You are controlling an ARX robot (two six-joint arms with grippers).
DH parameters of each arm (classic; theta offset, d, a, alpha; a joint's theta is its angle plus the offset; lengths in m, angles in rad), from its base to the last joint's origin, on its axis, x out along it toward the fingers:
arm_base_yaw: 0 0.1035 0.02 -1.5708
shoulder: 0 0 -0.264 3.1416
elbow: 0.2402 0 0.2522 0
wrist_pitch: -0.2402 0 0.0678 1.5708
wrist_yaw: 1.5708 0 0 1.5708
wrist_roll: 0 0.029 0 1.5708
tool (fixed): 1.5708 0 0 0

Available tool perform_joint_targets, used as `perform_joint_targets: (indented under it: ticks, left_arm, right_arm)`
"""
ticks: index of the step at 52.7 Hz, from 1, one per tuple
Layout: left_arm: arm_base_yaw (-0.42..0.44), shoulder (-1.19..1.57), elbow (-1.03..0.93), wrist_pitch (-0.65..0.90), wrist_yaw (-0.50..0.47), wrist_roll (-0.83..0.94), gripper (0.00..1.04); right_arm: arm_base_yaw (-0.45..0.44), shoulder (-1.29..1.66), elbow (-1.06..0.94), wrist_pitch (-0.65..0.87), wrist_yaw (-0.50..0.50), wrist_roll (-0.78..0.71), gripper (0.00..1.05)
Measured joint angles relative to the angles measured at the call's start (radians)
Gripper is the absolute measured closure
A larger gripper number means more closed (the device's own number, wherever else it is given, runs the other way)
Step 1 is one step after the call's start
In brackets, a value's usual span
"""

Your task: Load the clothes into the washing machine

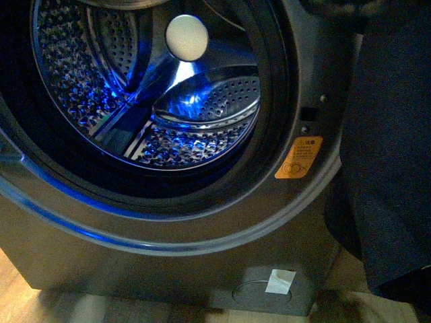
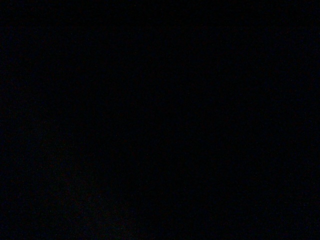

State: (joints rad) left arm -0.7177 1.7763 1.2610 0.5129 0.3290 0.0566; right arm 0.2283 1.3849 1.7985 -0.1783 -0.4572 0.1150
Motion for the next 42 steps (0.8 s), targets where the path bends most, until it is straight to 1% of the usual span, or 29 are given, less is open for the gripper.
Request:
perform_joint_targets:
  ticks: [5,12,24,29,35,42]
  left_arm:
    - [0.013,0.031,0.028,-0.04,0.025,0.012,0.07]
    - [0.029,0.049,0.056,-0.076,0.093,0.031,0.07]
    - [0.027,0.05,0.069,-0.099,0.206,0.05,0.07]
    - [0.011,0.061,0.077,-0.103,0.197,0.059,0.07]
    - [-0.01,0.092,0.112,-0.102,0.162,0.072,0.07]
    - [-0.016,0.114,0.142,-0.09,0.09,0.063,0.23]
  right_arm:
    - [0.0,0.0,0.0,0.0,0.001,0.0,1.02]
    - [0.0,0.0,0.0,0.0,0.003,-0.003,1.02]
    - [0.0,0.0,0.0,0.0,0.003,-0.003,1.02]
    - [0.0,0.0,0.0,0.0,0.003,-0.003,1.02]
    - [0.0,0.0,0.0,0.0,0.003,-0.003,1.02]
    - [0.0,0.0,0.0,0.0,0.004,-0.003,1.02]
